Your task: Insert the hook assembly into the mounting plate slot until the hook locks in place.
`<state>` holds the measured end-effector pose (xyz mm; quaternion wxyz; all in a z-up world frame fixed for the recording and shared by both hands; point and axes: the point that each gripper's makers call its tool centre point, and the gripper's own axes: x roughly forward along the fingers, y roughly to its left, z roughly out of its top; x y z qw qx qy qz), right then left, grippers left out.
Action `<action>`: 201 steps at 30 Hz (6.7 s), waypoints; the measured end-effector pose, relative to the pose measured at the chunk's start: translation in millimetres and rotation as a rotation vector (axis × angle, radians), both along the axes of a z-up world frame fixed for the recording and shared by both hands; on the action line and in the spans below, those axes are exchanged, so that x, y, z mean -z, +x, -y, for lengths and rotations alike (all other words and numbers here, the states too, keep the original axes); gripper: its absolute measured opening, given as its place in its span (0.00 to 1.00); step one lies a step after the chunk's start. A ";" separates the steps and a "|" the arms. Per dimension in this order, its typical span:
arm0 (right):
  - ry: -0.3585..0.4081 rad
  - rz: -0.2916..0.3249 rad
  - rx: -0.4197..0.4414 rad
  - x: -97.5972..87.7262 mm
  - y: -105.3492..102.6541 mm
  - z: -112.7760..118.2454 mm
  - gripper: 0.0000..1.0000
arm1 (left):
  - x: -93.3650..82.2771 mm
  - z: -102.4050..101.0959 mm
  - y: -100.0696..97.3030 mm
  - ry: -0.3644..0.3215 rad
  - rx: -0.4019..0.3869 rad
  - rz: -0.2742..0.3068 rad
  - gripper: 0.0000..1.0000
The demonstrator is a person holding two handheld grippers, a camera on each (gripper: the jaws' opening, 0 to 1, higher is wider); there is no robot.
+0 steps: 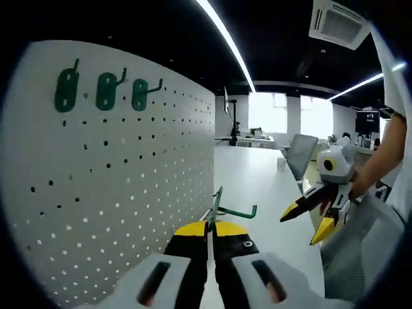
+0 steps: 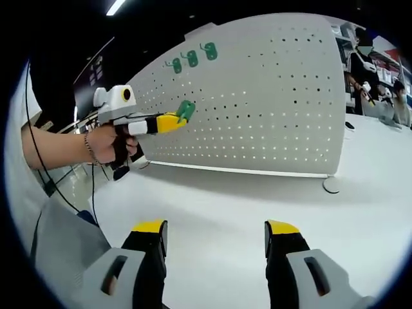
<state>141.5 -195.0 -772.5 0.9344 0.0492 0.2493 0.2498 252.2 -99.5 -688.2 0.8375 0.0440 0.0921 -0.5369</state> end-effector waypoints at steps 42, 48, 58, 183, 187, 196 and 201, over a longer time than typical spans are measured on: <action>0.081 0.088 -0.012 -31.3 4.7 -15.9 0.61 | -63.4 -34.4 -20.3 -0.214 -0.095 0.018 0.01; 0.167 0.218 -0.014 -64.4 9.3 -20.4 0.59 | -60.9 -35.0 -20.4 -0.215 -0.099 0.011 0.01; 0.304 0.428 -0.041 -121.7 5.0 -30.8 0.54 | -58.9 -37.4 -20.3 -0.216 -0.105 0.009 0.01; 0.697 0.242 -0.069 -161.1 80.2 -130.3 0.04 | -62.0 -41.4 -25.2 -0.238 -0.171 0.009 0.01; 0.725 0.230 -0.051 -160.9 81.2 -129.7 0.04 | -61.9 -41.4 -24.8 -0.246 -0.179 0.004 0.01; 0.724 0.226 -0.027 -160.1 82.6 -129.5 0.02 | -62.1 -42.1 -23.8 -0.253 -0.194 0.002 0.01; 0.700 0.234 -0.029 -159.9 82.2 -129.0 0.01 | -62.1 -42.3 -24.2 -0.246 -0.193 0.010 0.01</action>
